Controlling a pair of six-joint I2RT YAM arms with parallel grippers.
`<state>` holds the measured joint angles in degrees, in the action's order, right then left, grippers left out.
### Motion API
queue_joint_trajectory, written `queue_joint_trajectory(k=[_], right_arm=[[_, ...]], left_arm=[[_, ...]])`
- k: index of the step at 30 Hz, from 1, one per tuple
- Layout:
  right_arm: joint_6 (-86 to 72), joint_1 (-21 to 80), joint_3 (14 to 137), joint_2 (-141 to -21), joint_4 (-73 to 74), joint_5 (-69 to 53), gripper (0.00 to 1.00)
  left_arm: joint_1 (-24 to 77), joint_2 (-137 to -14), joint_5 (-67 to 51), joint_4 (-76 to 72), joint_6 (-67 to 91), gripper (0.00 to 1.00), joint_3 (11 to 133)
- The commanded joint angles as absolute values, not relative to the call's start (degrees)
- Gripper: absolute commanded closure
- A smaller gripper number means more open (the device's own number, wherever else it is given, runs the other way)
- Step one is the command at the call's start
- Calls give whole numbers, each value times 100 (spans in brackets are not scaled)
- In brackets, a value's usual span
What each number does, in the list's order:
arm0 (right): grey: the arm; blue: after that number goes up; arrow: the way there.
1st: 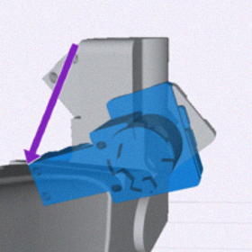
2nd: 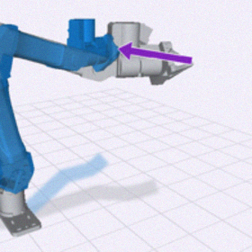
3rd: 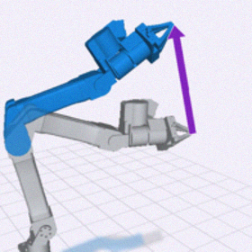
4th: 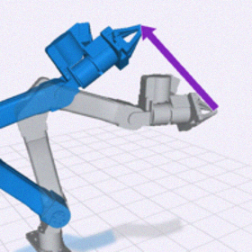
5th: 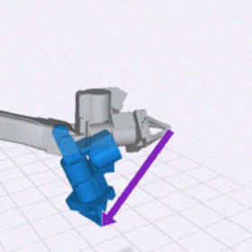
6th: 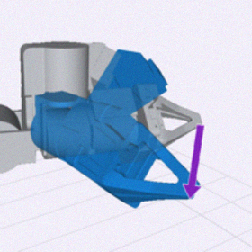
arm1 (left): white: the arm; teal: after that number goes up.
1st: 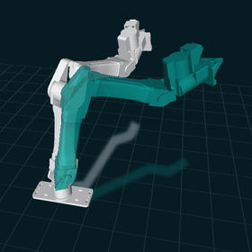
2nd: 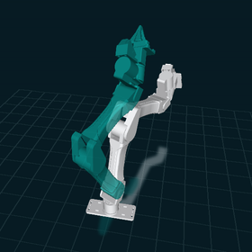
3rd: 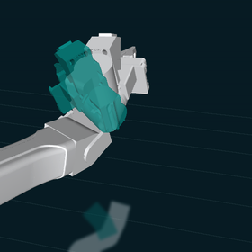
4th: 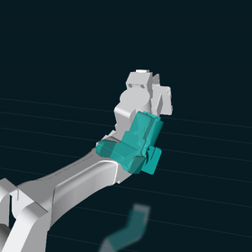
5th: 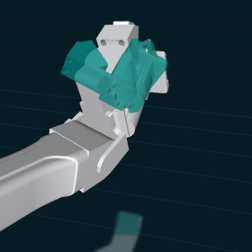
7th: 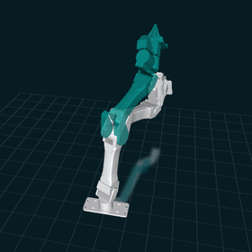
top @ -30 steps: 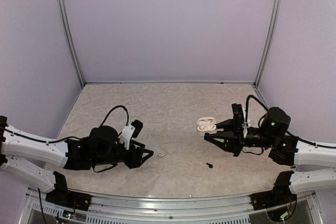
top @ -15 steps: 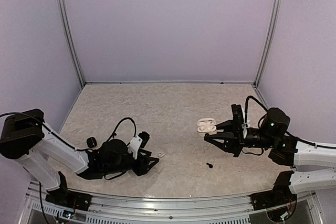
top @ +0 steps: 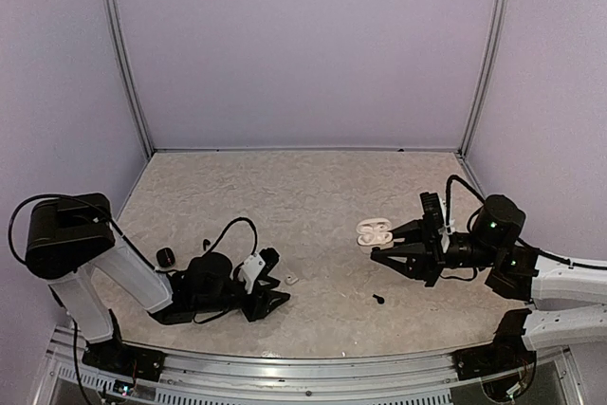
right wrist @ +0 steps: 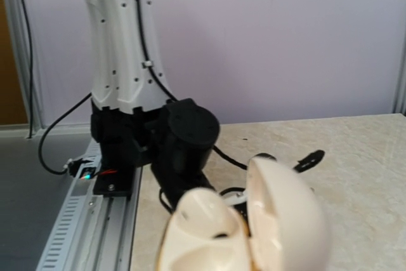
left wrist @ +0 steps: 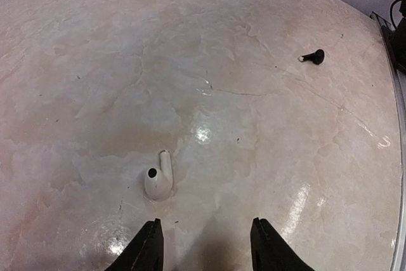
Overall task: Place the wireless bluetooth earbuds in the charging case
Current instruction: Pick up the right earbud from the center of the board.
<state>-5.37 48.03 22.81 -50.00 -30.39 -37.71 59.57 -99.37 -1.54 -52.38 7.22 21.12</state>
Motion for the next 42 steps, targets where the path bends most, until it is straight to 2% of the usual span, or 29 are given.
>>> queue_joint_trajectory(k=[1, 17, 34, 42], right_arm=[[-438, 4754, 2214, -4890, -3189, -3976, 100], [-496, 4755, 2219, -4882, -3197, -3858, 100], [-500, 4753, 2224, -4861, -3158, -3793, 100], [-470, 4754, 2241, -4799, -3081, -3718, 100]], left_arm=[[5844, -10156, -488, -5701, 239, 52, 1960], [5480, -10686, -526, -5048, -713, 59, 2600], [5385, -11099, -644, -4702, -896, 70, 2918], [5436, -10856, -566, -4281, -712, 84, 2950]])
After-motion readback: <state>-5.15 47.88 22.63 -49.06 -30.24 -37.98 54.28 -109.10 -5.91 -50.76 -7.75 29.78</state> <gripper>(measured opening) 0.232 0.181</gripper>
